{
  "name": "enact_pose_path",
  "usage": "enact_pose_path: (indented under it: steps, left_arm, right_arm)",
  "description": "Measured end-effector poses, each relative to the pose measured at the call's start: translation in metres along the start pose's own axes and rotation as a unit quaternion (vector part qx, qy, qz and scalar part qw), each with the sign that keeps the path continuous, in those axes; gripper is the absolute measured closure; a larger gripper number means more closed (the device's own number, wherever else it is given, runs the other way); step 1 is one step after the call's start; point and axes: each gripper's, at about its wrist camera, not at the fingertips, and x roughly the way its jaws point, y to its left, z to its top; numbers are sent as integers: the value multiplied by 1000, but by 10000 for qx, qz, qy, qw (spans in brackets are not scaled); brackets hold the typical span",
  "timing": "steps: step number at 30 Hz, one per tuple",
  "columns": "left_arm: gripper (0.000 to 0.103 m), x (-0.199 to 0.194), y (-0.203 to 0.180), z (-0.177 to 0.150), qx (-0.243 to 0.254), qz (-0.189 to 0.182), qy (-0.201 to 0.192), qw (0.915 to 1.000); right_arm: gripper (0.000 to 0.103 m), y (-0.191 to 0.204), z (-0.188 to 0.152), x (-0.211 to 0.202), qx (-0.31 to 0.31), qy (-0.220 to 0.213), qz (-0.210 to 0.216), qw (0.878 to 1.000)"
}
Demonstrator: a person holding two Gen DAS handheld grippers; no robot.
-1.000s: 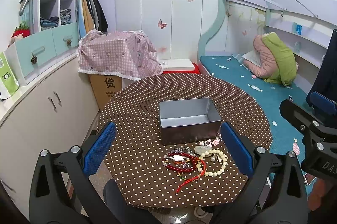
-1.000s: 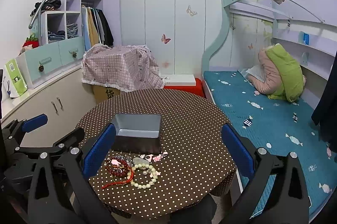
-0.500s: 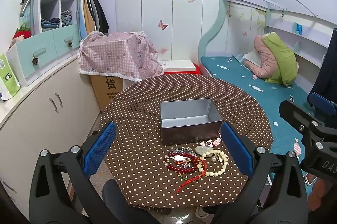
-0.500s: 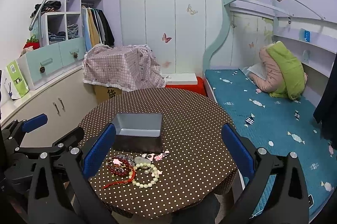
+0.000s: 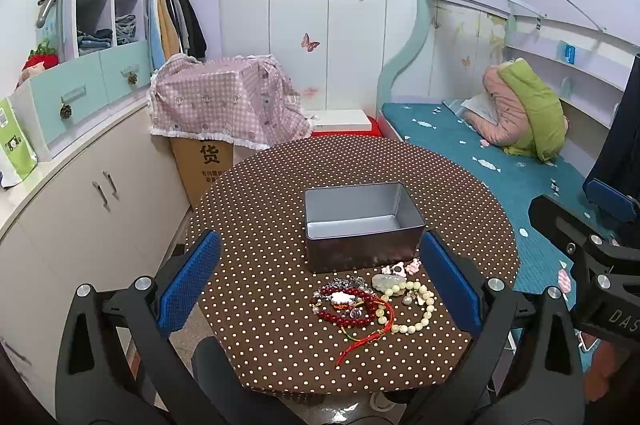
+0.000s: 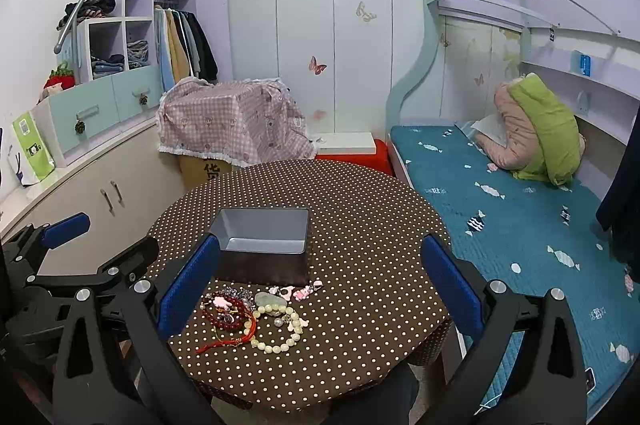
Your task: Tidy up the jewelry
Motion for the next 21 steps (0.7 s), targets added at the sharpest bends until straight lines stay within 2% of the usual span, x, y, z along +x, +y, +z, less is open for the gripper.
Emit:
enact_pose_path:
  steps: [21]
  left_arm:
    - [4, 1, 1, -1, -2, 3, 5, 10000]
  right_arm:
    - [6, -1, 2, 3, -4, 63, 19, 10000]
